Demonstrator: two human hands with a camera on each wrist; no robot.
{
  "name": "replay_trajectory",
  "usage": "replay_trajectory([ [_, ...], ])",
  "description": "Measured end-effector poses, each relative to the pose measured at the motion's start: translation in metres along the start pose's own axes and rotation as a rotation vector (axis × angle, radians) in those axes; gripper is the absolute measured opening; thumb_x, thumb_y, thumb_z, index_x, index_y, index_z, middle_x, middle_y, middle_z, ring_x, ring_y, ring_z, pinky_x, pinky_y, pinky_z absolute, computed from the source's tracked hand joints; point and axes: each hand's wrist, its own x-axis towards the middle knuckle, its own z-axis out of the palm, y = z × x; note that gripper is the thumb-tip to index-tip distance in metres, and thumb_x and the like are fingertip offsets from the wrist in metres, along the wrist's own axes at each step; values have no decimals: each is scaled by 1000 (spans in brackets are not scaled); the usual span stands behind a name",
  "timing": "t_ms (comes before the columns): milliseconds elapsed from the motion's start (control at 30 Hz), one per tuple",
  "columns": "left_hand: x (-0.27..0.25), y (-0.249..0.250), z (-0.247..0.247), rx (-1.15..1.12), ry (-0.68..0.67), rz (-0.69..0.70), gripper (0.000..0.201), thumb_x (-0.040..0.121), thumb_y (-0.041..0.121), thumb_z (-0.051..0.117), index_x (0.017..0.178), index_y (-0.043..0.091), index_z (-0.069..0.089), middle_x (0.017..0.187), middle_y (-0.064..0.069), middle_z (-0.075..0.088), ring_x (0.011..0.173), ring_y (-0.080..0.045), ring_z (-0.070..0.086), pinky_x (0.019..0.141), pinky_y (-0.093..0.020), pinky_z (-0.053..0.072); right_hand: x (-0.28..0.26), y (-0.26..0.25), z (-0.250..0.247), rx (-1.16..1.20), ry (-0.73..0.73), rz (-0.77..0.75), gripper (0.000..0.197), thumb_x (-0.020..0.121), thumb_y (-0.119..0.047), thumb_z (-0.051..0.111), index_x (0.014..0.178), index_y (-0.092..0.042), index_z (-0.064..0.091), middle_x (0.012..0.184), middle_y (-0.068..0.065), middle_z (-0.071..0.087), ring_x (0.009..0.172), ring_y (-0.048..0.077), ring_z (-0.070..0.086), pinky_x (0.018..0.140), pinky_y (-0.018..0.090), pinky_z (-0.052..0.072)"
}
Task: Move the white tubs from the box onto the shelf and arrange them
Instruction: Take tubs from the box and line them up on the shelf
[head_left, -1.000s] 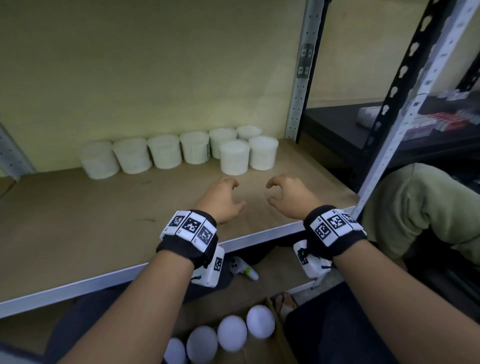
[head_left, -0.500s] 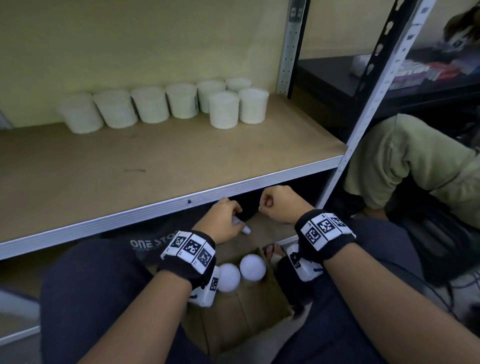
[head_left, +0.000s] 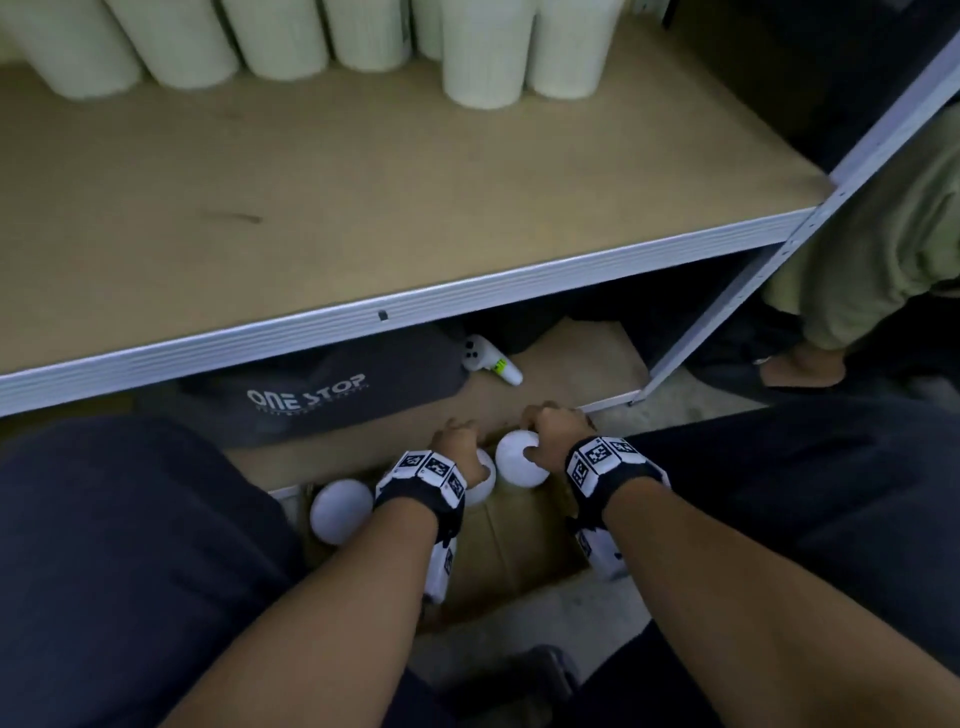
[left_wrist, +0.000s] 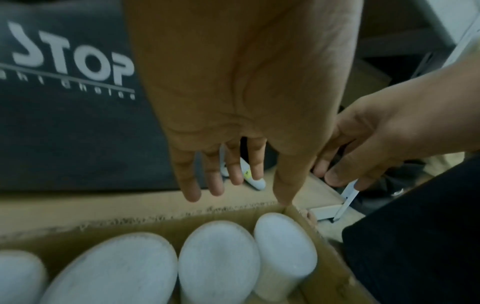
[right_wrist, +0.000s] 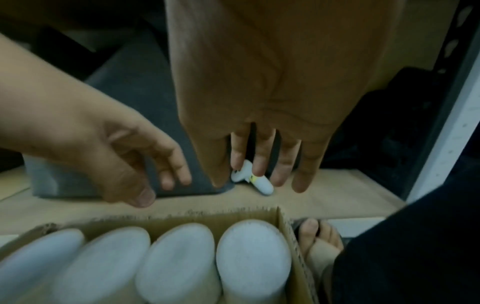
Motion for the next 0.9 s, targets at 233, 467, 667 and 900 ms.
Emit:
replay_trajectory([
  [233, 33, -13, 53, 70, -14, -114, 60, 81, 27, 65, 135, 26, 38, 144, -6, 27, 128, -37, 35, 104, -46, 38, 33, 4, 47, -163, -37, -32, 59, 87, -34, 59, 140, -21, 37, 146, 12, 32, 138, 40, 24, 117, 48, 8],
  [467, 47, -20, 86, 144, 126, -112, 65, 77, 31, 67, 135, 32, 38, 145, -4, 29, 119, -36, 42, 98, -47, 40, 60, -3, 79, -97, -102, 18, 84, 77, -39, 72, 147, -25, 27, 154, 11, 16, 143, 43, 17, 115, 56, 22],
  [667, 51, -32, 96, 146, 70, -69, 67, 80, 16, 55, 140, 32, 30, 156, -2, 10, 126, -36, 34, 104, -47, 35, 70, 0, 89, -275, -105, -5, 98, 67, -43, 80, 146, -29, 24, 152, 14, 14, 137, 42, 27, 110, 55, 25],
  [900, 50, -28, 87, 135, 36, -65, 72, 71, 12, 64, 135, 30, 35, 150, -2, 16, 123, -36, 36, 98, -45, 40, 65, -3, 90, -255, -38, 6, 76, 72, -19, 72, 138, -26, 35, 142, 12, 26, 129, 37, 37, 105, 49, 34],
])
